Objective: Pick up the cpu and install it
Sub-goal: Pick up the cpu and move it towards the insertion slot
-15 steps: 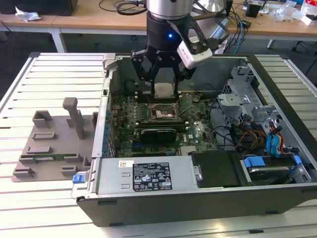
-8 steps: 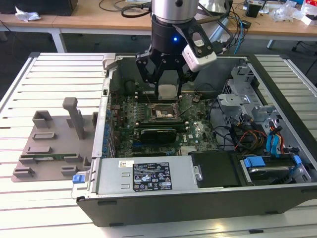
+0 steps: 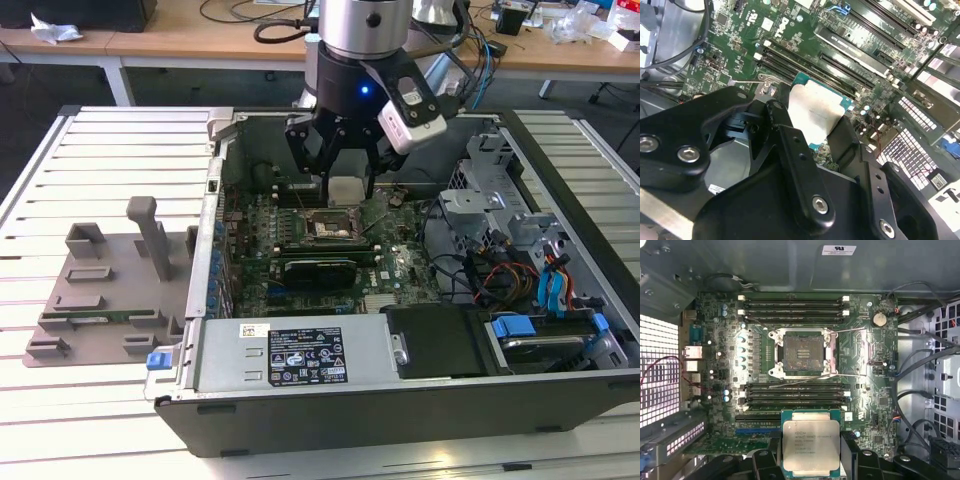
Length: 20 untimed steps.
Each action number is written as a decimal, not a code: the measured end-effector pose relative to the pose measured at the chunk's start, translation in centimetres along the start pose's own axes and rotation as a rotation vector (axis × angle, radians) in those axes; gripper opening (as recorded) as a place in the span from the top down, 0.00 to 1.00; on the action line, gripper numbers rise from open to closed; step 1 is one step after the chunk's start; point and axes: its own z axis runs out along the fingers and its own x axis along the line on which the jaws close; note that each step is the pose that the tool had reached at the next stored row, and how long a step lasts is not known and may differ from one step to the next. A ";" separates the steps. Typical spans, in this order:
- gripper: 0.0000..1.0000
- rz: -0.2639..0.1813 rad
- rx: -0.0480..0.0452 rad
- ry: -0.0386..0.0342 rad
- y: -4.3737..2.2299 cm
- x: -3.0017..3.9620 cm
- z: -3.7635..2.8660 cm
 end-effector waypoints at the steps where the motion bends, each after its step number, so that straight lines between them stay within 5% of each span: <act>1: 0.45 0.000 0.0000 0.0000 0.00 -0.11 0.13; 16: 0.45 0.000 0.0000 -0.0001 0.08 -1.75 2.03; 20: 0.45 0.000 0.0027 0.0000 0.72 -1.99 2.34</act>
